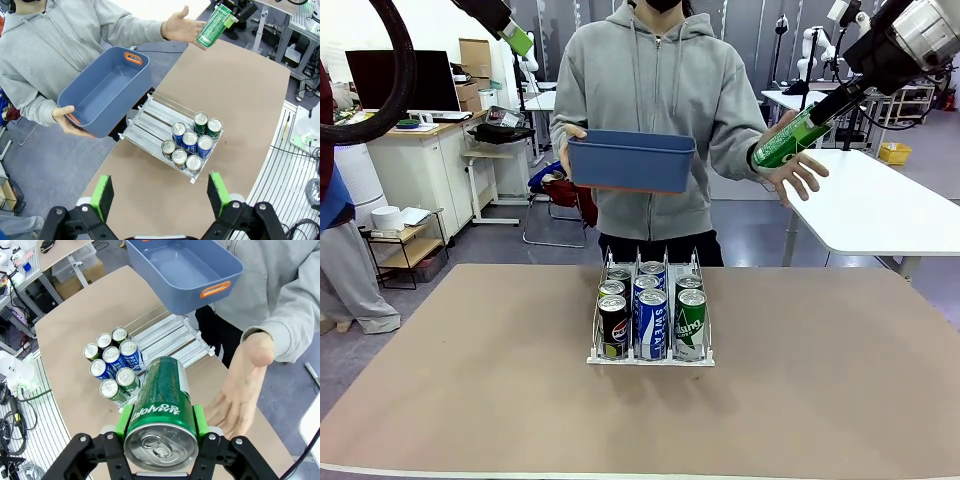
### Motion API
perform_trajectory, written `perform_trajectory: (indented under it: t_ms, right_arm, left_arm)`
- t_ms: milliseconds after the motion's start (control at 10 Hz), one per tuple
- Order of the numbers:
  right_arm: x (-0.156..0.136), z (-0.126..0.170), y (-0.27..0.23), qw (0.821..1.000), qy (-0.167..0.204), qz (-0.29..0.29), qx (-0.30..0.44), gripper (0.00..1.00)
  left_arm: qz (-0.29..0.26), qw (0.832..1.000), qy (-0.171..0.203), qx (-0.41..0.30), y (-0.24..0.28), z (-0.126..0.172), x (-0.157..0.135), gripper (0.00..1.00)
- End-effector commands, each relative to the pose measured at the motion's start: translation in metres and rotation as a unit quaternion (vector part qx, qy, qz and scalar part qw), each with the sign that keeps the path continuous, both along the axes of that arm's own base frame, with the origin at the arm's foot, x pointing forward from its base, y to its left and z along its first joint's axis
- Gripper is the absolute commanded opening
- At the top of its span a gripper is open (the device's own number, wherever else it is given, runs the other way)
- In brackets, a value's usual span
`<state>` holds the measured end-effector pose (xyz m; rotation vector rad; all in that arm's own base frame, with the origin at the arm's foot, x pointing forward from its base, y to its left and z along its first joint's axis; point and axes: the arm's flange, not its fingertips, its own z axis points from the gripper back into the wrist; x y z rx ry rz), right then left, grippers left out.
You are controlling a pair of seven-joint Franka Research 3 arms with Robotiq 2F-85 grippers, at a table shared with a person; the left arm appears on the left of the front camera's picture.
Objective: Fill the beverage cans into the dispenser.
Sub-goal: Place the picked Sprite in the line of the Automatic Can Dispenser with the same cans.
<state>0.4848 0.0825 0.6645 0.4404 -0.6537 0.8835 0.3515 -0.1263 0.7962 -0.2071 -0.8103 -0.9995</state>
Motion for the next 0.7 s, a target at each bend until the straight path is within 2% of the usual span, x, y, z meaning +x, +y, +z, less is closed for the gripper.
perform_trajectory:
  t_ms: [0,600]
  right_arm:
    - [-0.0009,0.0016,-0.0004,1.0,-0.006,0.007,-0.001,0.0]
    - [-0.0009,0.0016,-0.0004,1.0,-0.006,0.007,-0.001,0.0]
  left_arm:
    - [-0.003,1.0,0.004,-0.004,0.0029,-0.0055,-0.0037,1.0]
    - [-0.003,1.0,0.004,-0.004,0.0029,-0.0055,-0.0037,1.0]
